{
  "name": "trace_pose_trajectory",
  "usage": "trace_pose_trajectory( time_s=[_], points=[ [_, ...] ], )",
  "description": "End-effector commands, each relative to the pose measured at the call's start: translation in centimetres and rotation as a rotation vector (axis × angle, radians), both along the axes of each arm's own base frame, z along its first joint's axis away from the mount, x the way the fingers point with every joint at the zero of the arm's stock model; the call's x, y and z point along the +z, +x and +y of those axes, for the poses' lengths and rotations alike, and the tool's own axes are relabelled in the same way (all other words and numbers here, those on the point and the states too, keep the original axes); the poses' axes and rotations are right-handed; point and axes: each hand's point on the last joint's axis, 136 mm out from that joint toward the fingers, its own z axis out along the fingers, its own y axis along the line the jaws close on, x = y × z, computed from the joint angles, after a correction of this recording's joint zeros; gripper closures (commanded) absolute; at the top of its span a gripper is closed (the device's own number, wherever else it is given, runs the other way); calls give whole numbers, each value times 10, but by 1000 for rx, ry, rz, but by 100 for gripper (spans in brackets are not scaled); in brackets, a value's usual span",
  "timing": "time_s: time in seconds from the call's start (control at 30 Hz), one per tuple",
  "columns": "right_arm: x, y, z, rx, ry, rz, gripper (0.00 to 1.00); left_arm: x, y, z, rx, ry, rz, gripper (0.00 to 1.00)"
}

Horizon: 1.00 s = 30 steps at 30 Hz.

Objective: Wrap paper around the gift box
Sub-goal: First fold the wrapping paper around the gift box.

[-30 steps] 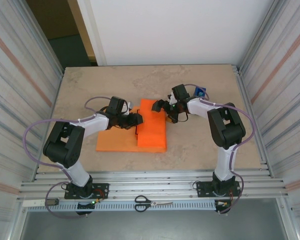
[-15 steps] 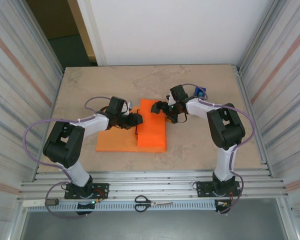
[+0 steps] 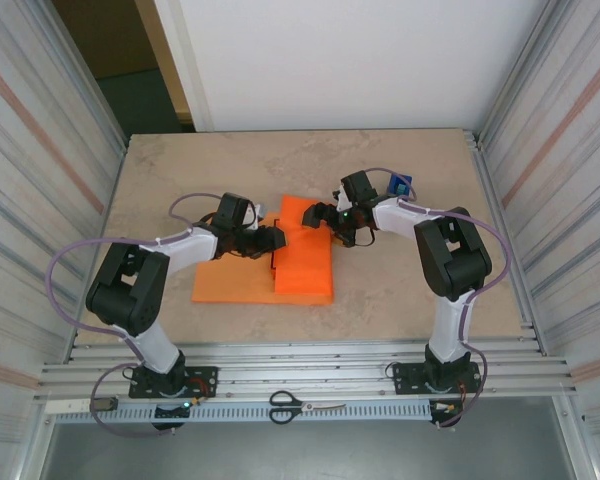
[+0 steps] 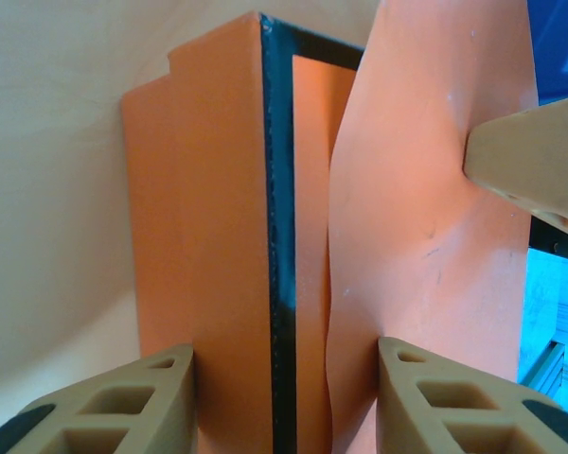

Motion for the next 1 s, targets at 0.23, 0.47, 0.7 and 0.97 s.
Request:
trace_pose_trajectory(
  time_s=[0.23, 0.47, 0.7, 0.97],
  points=[
    [-49, -38, -18, -7, -142, 157, 2, -68, -41, 29, 13, 182, 190, 57],
    [-74, -52, -35, -34, -248, 188, 2, -61, -37, 27, 10, 166, 177, 57],
    [-49, -42, -23, -30, -166, 132, 2, -56, -32, 26, 5, 169, 167, 58],
    [32, -13, 7, 12, 49, -23, 2, -66, -38, 29, 7, 177, 190, 59]
  ],
)
